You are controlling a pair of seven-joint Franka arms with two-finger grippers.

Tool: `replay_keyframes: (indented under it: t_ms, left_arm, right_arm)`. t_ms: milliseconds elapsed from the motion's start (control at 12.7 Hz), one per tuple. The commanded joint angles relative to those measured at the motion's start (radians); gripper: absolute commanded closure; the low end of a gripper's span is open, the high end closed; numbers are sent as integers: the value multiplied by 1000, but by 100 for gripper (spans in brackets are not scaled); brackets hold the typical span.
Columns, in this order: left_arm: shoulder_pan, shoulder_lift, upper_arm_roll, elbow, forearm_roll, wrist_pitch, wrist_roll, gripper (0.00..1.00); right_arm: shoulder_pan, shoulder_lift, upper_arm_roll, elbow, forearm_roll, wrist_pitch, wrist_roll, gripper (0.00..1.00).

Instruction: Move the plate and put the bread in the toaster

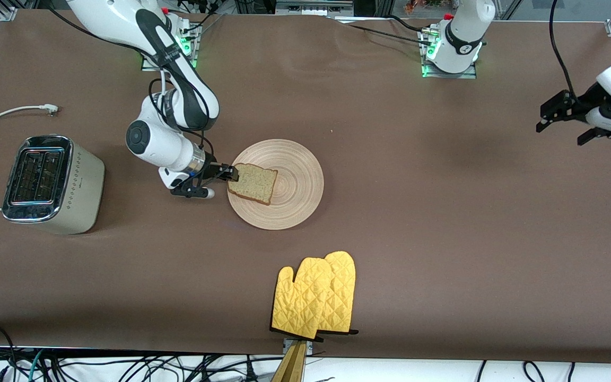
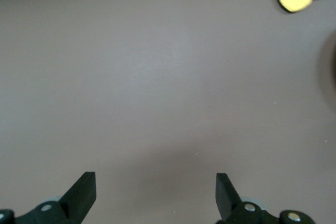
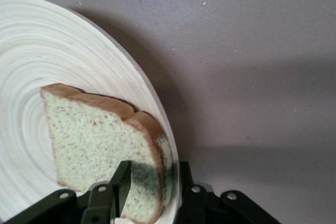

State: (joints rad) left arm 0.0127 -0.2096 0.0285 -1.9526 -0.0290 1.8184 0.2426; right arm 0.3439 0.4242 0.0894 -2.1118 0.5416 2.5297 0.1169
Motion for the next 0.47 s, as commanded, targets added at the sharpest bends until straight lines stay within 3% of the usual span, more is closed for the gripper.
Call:
replay_keyframes:
  t_ms: [0, 79, 236, 393]
  left_arm:
    - [-31, 39, -71, 119, 102, -102, -217, 0]
    - [-37, 70, -84, 171, 132, -137, -244, 0]
    - [-43, 137, -84, 283, 133, -212, -268, 0]
    - [-69, 173, -62, 320, 124, -226, -356, 0]
  right_arm:
    - [6, 7, 0, 15, 26, 1, -23, 87]
    - [6, 5, 0, 15, 26, 1, -28, 97]
    - [6, -1, 0, 16, 26, 1, -28, 98]
    - [6, -7, 0, 16, 26, 1, -29, 94]
